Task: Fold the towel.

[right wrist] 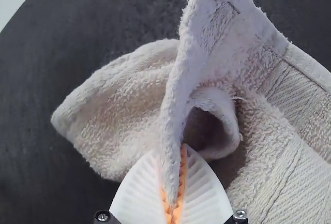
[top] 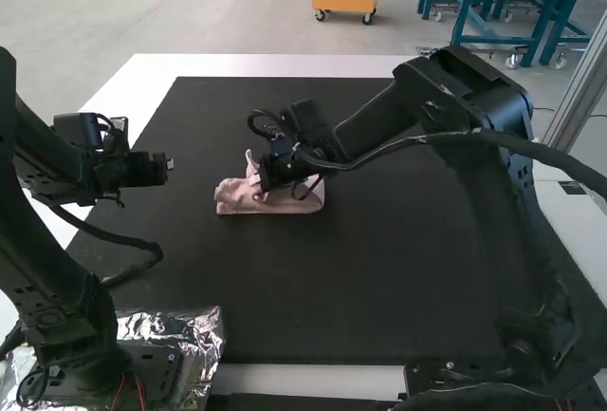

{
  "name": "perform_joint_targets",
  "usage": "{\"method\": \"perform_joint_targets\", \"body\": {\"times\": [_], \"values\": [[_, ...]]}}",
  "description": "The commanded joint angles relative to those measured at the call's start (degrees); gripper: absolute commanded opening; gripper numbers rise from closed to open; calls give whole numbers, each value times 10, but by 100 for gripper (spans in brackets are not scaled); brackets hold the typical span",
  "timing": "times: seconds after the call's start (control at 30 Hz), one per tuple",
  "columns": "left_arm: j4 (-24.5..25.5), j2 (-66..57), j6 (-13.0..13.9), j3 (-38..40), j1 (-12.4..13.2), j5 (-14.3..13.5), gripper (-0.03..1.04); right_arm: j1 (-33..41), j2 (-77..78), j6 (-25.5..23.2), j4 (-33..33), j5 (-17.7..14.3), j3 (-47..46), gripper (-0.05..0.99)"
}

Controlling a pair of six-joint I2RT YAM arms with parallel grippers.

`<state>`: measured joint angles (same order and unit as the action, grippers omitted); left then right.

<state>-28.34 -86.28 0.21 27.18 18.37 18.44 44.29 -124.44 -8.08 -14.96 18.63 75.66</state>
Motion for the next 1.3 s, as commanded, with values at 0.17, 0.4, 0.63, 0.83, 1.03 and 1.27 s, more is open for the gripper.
{"method": "perform_joint_targets", "body": {"times": [0.17, 0.4, 0.63, 0.83, 1.03, 1.27], "values": [[-5, 9, 10, -12, 4, 2, 97, 41, -16, -48, -1, 35, 63, 49], [6, 14, 13, -18, 6, 5, 97, 48, 24, -23, 58, 47, 102, 90], [4, 33, 12, -24, 3, 3, 97, 41, 108, -10, 55, 58, 92, 90], [3, 40, 9, -25, 1, 3, 97, -7, 128, 2, 7, 81, 6, 19], [-1, 40, 6, -25, -4, 2, 97, -21, 121, -3, -133, 69, -82, -2], [-3, 39, 1, -22, -4, -2, 97, -21, 58, -9, -184, 65, -93, -2]]}}
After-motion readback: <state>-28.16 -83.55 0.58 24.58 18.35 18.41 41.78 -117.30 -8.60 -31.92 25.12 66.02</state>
